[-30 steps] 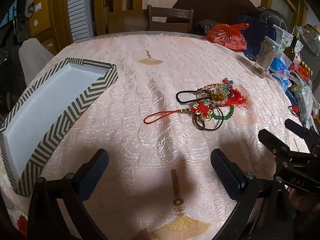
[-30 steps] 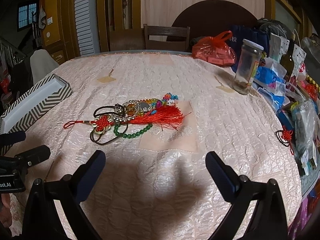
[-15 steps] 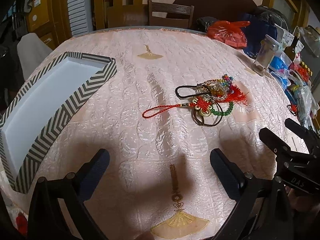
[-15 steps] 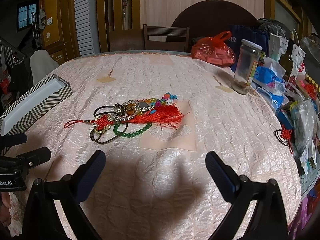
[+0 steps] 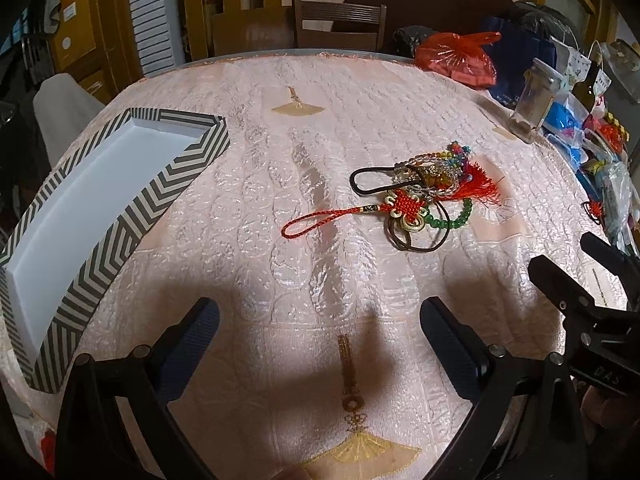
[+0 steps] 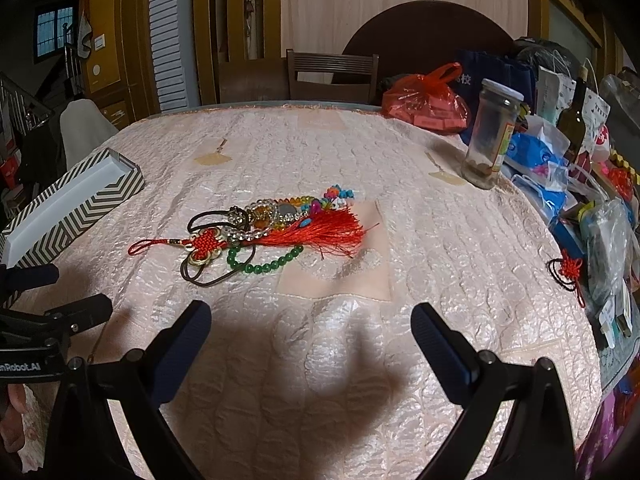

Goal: Organize jewelry

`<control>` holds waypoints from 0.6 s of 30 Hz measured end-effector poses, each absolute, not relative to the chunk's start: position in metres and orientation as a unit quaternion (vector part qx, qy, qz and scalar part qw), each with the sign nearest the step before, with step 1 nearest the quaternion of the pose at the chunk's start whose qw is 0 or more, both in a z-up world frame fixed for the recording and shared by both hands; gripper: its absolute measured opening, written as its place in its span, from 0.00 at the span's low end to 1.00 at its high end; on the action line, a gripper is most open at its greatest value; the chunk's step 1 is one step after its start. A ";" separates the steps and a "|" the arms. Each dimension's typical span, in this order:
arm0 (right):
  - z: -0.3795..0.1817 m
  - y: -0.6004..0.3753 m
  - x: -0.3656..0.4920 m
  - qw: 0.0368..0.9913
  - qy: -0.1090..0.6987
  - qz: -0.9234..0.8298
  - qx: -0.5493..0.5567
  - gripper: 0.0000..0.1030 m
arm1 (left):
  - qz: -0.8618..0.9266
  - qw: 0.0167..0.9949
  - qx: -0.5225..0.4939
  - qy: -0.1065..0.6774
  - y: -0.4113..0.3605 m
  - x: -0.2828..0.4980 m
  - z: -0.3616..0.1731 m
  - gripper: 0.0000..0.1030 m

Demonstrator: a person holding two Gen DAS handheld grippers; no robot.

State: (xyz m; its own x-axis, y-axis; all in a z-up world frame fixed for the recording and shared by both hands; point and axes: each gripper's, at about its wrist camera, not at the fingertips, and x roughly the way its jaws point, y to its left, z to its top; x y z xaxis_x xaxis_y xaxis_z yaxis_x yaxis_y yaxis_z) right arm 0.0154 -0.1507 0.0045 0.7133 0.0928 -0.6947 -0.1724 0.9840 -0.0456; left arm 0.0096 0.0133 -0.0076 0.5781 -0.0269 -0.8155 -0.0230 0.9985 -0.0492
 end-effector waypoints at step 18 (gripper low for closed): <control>0.001 -0.147 0.020 0.922 0.377 0.070 -0.056 0.99 | 0.007 0.886 -0.026 0.463 0.017 0.014 -0.010 0.97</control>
